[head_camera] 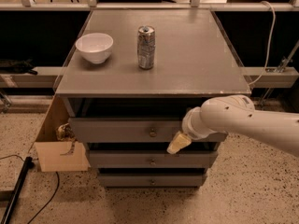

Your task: Open top drawer

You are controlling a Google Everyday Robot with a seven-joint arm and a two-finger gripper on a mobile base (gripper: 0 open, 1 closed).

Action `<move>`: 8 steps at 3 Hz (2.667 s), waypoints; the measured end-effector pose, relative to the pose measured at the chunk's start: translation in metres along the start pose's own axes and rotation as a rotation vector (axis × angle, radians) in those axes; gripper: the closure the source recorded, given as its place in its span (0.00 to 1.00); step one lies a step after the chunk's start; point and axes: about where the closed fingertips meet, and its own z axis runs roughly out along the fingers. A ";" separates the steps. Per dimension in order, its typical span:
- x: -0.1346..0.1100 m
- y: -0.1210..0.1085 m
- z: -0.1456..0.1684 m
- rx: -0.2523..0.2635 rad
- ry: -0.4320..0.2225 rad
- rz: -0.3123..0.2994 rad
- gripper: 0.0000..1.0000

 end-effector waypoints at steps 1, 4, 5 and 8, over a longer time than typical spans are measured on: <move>0.009 -0.007 0.009 0.016 0.037 -0.023 0.00; -0.014 -0.019 0.023 0.051 0.055 -0.075 0.00; -0.014 -0.019 0.023 0.051 0.055 -0.075 0.17; -0.012 -0.019 0.017 0.035 0.057 -0.058 0.94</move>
Offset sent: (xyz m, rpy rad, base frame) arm 0.0065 -0.0071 -0.0094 -0.0408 -0.0022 0.0017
